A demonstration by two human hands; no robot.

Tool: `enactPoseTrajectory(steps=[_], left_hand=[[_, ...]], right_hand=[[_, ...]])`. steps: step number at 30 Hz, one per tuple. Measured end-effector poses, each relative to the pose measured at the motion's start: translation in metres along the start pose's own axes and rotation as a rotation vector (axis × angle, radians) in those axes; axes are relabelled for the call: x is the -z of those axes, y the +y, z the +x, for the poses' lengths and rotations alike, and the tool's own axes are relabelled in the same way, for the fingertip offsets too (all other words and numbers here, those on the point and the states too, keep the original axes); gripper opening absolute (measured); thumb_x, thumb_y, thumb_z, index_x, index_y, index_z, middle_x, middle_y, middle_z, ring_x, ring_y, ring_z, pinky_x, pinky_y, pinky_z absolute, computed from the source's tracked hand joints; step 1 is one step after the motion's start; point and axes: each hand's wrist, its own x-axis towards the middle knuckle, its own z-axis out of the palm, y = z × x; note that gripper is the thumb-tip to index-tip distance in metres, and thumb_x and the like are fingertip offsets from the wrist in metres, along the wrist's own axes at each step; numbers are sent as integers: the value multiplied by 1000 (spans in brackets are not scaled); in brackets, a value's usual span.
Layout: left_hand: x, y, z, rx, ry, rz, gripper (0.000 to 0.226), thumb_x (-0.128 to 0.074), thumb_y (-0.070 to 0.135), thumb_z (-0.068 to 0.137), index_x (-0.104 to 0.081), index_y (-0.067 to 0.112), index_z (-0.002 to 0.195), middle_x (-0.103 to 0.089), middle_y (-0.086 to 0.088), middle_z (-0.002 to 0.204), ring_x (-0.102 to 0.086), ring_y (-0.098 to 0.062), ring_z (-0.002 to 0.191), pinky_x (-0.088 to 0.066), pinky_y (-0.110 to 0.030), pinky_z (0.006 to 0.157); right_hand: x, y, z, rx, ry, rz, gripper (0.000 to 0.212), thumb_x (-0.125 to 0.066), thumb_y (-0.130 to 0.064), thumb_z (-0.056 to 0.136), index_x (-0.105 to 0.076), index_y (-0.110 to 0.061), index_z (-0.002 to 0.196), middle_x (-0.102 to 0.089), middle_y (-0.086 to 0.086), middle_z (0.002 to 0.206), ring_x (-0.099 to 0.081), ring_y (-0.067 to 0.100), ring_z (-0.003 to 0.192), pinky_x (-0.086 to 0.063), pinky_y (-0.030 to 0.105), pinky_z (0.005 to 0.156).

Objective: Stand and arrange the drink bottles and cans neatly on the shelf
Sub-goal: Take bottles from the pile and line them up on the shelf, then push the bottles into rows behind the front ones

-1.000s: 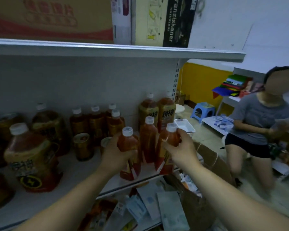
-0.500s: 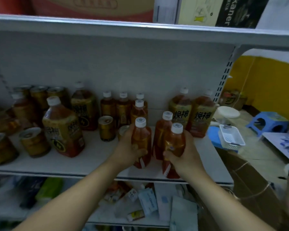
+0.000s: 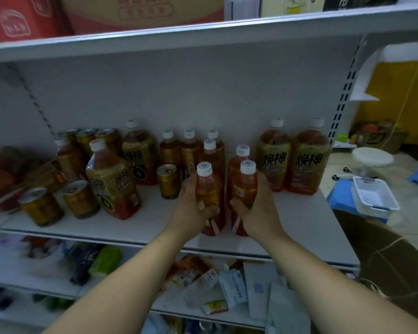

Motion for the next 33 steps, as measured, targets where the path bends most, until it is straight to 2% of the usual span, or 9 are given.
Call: enactPoseTrajectory(steps=[3,5,11,14,16,19,23,27,33], left_hand=[[-2,-1,2,14,3,3,95,-75,21,78,-13,28,150,-27,-5,151,-32,-22,137,-29,-35,111],[-6,-3,2,37,24,23,95,-74,18,80,-10,26,151,-24,-7,151,-31,-23,137,-26,-25,102],[-6,2,1,22,38,16,104,-75,22,77,-2,29,151,-29,-6,151,-37,-25,135,-37,-41,107],[13,2,-5,87,-68,-39,110,-74,31,80,11,28,150,-34,2,150,-39,-19,134,-34,-28,103],[36,-1,-9,151,-99,-50,104,-72,38,79,4,32,151,-44,7,142,-45,-17,129,-39,-29,100],[82,-11,-17,140,-23,-4,74,-69,38,83,-28,28,143,-49,16,125,-48,-6,115,-43,-28,89],[152,-38,-23,161,84,117,64,-68,38,82,-42,21,138,-56,1,131,-55,-20,115,-48,-33,89],[209,-73,-25,182,66,223,42,-62,35,88,-46,27,126,-56,4,113,-60,-16,91,-47,-26,67],[270,-137,-3,202,-73,512,65,-60,44,87,-35,21,142,-37,-8,146,-43,-29,127,-44,-37,96]], right_hand=[[-6,6,12,9,-5,8,80,-71,-20,85,-25,-26,150,-43,3,140,-43,14,125,-35,30,102],[-9,8,19,-3,-10,9,81,-70,-21,86,-22,-27,152,-41,5,142,-41,18,128,-35,32,103],[-12,6,30,-60,-45,-27,82,-68,-27,88,-16,-31,153,-37,4,148,-40,21,133,-32,32,106],[0,-6,29,-61,-86,-105,81,-68,-49,80,-26,-33,148,-43,-1,144,-44,21,131,-37,43,108],[8,-22,31,-29,-39,-146,82,-62,-63,72,-34,-33,142,-48,-2,140,-45,21,130,-40,47,107],[8,-66,33,100,38,-259,81,-61,-62,77,-35,-24,144,-41,5,147,-38,25,136,-36,47,110],[-30,-123,30,244,-51,-344,69,-61,-49,88,-36,-20,145,-38,4,147,-36,22,135,-33,35,110],[-105,-153,34,189,-171,-364,68,-62,-51,86,-40,-20,143,-42,5,146,-40,25,133,-34,34,108],[-216,-156,50,76,-275,-323,93,-64,-78,62,-42,-30,138,-53,0,136,-52,23,124,-46,42,100]])
